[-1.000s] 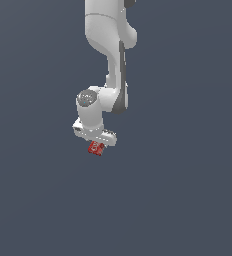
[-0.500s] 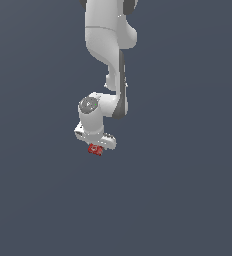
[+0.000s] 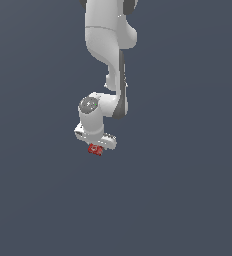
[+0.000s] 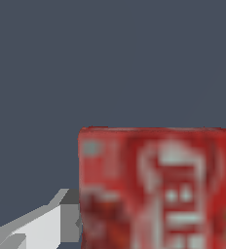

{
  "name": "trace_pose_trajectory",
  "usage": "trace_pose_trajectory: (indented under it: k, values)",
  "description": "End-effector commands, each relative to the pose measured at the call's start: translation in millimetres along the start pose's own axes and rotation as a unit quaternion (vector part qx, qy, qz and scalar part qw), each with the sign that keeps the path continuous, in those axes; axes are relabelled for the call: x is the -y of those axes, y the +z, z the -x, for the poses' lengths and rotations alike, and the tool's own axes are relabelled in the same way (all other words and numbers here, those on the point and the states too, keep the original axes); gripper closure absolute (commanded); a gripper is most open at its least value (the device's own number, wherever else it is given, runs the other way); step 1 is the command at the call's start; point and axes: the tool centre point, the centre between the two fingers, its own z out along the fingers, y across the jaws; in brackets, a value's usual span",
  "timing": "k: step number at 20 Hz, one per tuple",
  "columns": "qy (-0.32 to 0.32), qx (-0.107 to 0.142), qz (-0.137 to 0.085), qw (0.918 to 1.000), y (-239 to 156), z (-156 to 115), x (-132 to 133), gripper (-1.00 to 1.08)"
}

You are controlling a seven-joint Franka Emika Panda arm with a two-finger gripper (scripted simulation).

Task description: Pick up the object and move it to a goal position.

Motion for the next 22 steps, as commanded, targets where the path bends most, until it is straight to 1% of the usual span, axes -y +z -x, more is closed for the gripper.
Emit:
trace_pose_trajectory:
  k: [1,5,8,11,17,22]
  values:
    - [0.0,0.0,0.0,1.0,0,0,0,1.08]
    - [0.0,0.0,0.0,1.0,-2,0,10,1.08]
    - [0.0,0.0,0.0,1.0,-5,-1,25,1.08]
    - [0.0,0.0,0.0,1.0,-9,-2,47,1.08]
    - [0.0,0.0,0.0,1.0,-20,-5,103,1.08]
    - [0.0,0.0,0.0,1.0,-26,-8,132,1.08]
